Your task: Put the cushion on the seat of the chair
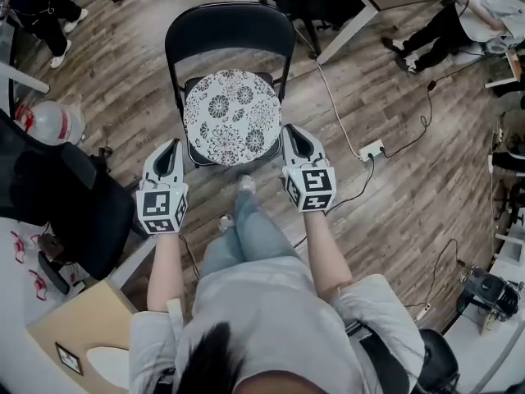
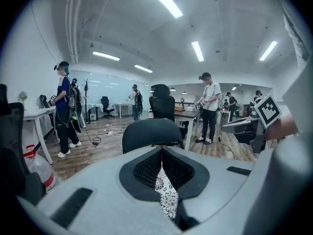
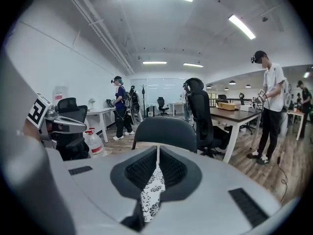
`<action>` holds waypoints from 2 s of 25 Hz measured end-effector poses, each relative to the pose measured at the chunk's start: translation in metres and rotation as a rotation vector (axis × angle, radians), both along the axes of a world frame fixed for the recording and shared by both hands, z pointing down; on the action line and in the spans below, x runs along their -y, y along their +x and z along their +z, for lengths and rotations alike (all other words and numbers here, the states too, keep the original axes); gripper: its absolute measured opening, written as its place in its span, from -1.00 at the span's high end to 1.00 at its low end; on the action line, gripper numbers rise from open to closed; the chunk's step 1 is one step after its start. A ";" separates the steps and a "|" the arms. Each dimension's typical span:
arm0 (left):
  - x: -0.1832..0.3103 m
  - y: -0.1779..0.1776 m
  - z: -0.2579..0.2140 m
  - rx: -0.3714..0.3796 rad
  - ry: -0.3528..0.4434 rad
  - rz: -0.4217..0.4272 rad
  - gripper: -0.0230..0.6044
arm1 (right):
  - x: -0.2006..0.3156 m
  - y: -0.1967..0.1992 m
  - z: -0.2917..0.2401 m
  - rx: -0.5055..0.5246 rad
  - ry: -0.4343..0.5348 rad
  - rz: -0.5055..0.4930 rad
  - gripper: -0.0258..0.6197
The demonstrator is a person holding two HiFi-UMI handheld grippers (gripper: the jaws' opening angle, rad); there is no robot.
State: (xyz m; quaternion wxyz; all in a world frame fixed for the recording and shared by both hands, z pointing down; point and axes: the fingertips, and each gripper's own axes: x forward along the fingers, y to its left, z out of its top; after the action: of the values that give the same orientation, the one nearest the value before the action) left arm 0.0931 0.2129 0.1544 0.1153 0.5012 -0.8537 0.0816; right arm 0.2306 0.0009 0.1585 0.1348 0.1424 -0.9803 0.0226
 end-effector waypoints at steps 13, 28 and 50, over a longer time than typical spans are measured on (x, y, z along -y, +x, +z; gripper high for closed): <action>-0.028 0.030 -0.068 0.029 0.143 0.001 0.89 | -0.029 0.036 -0.057 0.076 0.069 0.006 0.86; -0.047 0.062 -0.125 0.146 0.216 0.038 0.89 | -0.059 0.064 -0.107 0.156 0.158 0.011 0.86; -0.083 0.073 -0.150 0.176 0.305 -0.003 0.89 | -0.082 0.092 -0.149 0.277 0.203 0.037 0.86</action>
State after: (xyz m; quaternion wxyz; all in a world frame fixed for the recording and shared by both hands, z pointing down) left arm 0.1661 0.2962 0.0042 -0.0372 0.5026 -0.8637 -0.0054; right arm 0.3225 0.0827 0.0092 -0.0169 0.1689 -0.9840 -0.0546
